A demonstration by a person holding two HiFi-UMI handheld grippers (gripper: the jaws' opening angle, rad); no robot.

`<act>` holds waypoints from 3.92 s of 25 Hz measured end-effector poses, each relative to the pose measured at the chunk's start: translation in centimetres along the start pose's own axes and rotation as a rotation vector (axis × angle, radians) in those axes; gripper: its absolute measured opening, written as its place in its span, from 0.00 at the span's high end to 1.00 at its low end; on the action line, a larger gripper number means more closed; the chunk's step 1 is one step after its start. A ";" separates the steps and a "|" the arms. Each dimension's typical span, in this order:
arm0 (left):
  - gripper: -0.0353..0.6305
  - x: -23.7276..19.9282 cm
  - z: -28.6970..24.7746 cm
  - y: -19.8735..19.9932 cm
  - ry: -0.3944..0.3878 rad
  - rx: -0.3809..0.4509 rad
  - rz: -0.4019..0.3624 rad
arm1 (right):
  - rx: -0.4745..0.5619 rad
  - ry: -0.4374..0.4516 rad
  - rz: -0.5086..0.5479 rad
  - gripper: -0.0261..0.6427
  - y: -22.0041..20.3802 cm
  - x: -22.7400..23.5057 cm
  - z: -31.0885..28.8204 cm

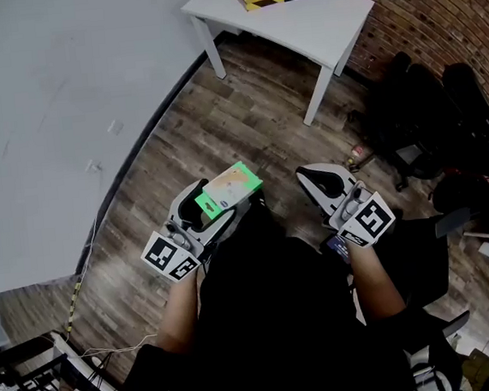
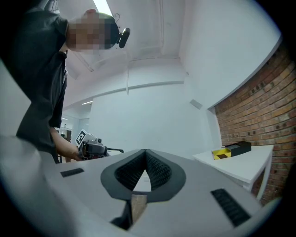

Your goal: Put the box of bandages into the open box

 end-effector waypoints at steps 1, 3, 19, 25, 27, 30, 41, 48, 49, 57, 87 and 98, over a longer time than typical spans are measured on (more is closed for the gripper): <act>0.42 -0.1 -0.4 0.2 -0.007 0.002 -0.003 | -0.006 -0.003 -0.007 0.95 -0.1 0.5 0.1; 0.42 -0.4 -1.3 0.2 -0.024 0.003 -0.003 | -0.020 -0.010 -0.011 0.95 -0.3 1.3 0.3; 0.42 -8.4 -9.6 1.8 -0.098 -0.031 0.058 | -0.074 0.016 -0.079 0.95 -0.1 9.9 -3.2; 0.42 -14.8 -11.1 4.5 -0.048 0.030 0.084 | -0.135 0.028 -0.094 0.95 0.9 14.6 -7.1; 0.42 -16.5 -11.5 5.0 -0.044 0.033 0.088 | -0.152 0.046 -0.084 0.95 1.5 15.7 -8.9; 0.42 -19.3 -12.2 5.3 -0.034 0.037 0.118 | -0.163 0.062 -0.074 0.95 2.6 18.0 -11.5; 0.42 -26.8 -18.0 8.9 -0.110 0.037 0.095 | -0.163 0.024 -0.057 0.95 5.1 25.3 -16.6; 0.42 -30.7 -19.8 9.9 -0.082 0.039 0.100 | -0.144 0.027 -0.067 0.95 5.2 28.8 -18.9; 0.42 -31.4 -20.2 10.2 -0.075 0.040 0.103 | -0.140 0.025 -0.070 0.95 5.2 29.6 -19.2; 0.42 -36.4 -25.4 11.7 -0.047 -0.004 0.122 | -0.112 0.053 -0.116 0.95 4.6 37.3 -22.6; 0.42 -49.3 -48.0 21.7 -0.154 -0.115 0.096 | -0.058 0.006 -0.175 0.95 5.5 61.2 -25.8; 0.42 -60.0 -53.5 26.3 -0.331 -0.137 0.056 | -0.078 -0.191 -0.214 0.95 7.7 65.2 -30.3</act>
Point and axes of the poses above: the fingertips, and each gripper's own axes: z backward along the fingers, x to its right, y out of its top, the point moved 7 cm from there along z, backward along the fingers, and after that the axes turned 15 degrees about -x, right-handed, at the moved point
